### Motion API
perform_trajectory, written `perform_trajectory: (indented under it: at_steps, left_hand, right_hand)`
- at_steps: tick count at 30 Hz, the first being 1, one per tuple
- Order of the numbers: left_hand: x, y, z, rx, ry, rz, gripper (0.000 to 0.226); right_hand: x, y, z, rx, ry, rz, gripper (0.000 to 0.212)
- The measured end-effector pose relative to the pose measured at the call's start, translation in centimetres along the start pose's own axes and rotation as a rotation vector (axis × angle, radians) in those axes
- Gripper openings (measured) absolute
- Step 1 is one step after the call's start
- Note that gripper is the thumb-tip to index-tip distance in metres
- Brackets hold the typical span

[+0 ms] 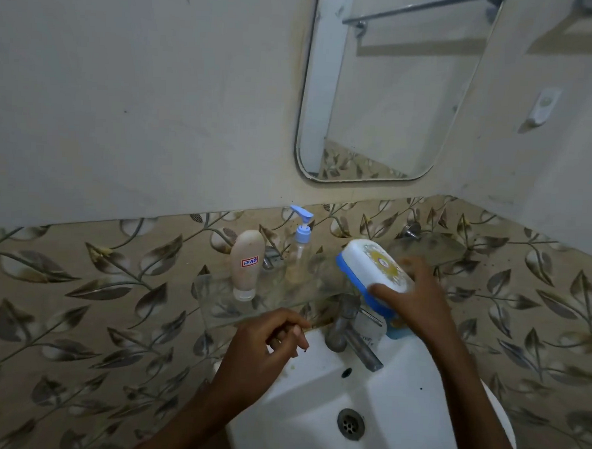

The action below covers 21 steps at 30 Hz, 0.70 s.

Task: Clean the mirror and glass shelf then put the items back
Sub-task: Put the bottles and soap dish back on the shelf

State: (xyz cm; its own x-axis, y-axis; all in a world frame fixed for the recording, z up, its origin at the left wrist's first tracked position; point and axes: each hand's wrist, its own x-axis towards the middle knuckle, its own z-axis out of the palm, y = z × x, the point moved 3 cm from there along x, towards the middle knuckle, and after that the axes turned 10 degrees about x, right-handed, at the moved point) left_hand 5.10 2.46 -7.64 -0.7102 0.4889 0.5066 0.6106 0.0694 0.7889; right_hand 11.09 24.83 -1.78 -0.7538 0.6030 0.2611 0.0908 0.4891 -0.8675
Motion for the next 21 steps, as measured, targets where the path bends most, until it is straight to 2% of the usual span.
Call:
perform_trajectory:
  at_steps: [7, 12, 16, 18, 19, 21]
  left_hand:
    - [0.4, -0.1, 0.3, -0.005, -0.027, -0.002, 0.017]
    - [0.9, -0.1, 0.8, 0.028, -0.059, 0.022, 0.019]
    - [1.6, 0.0, 1.6, 0.042, -0.077, 0.055, 0.018]
    - [1.9, -0.1, 2.2, 0.048, -0.100, 0.053, 0.018]
    - [2.0, -0.2, 2.5, 0.049, -0.113, 0.048, 0.017]
    - [2.3, -0.3, 3.1, 0.065, -0.139, 0.048, 0.017]
  right_hand:
    - [5.1, -0.6, 4.5, -0.243, -0.010, -0.062, 0.069]
    - [5.7, 0.1, 5.9, -0.311, -0.041, -0.033, 0.069]
    - [5.5, 0.9, 5.5, -0.357, -0.045, -0.072, 0.082]
    - [5.1, 1.2, 4.1, -0.324, 0.015, -0.099, 0.086]
    - [4.7, 1.5, 3.0, -0.254, 0.088, -0.108, 0.081]
    - [4.0, 2.9, 0.2, -0.063, 0.303, -0.099, 0.056]
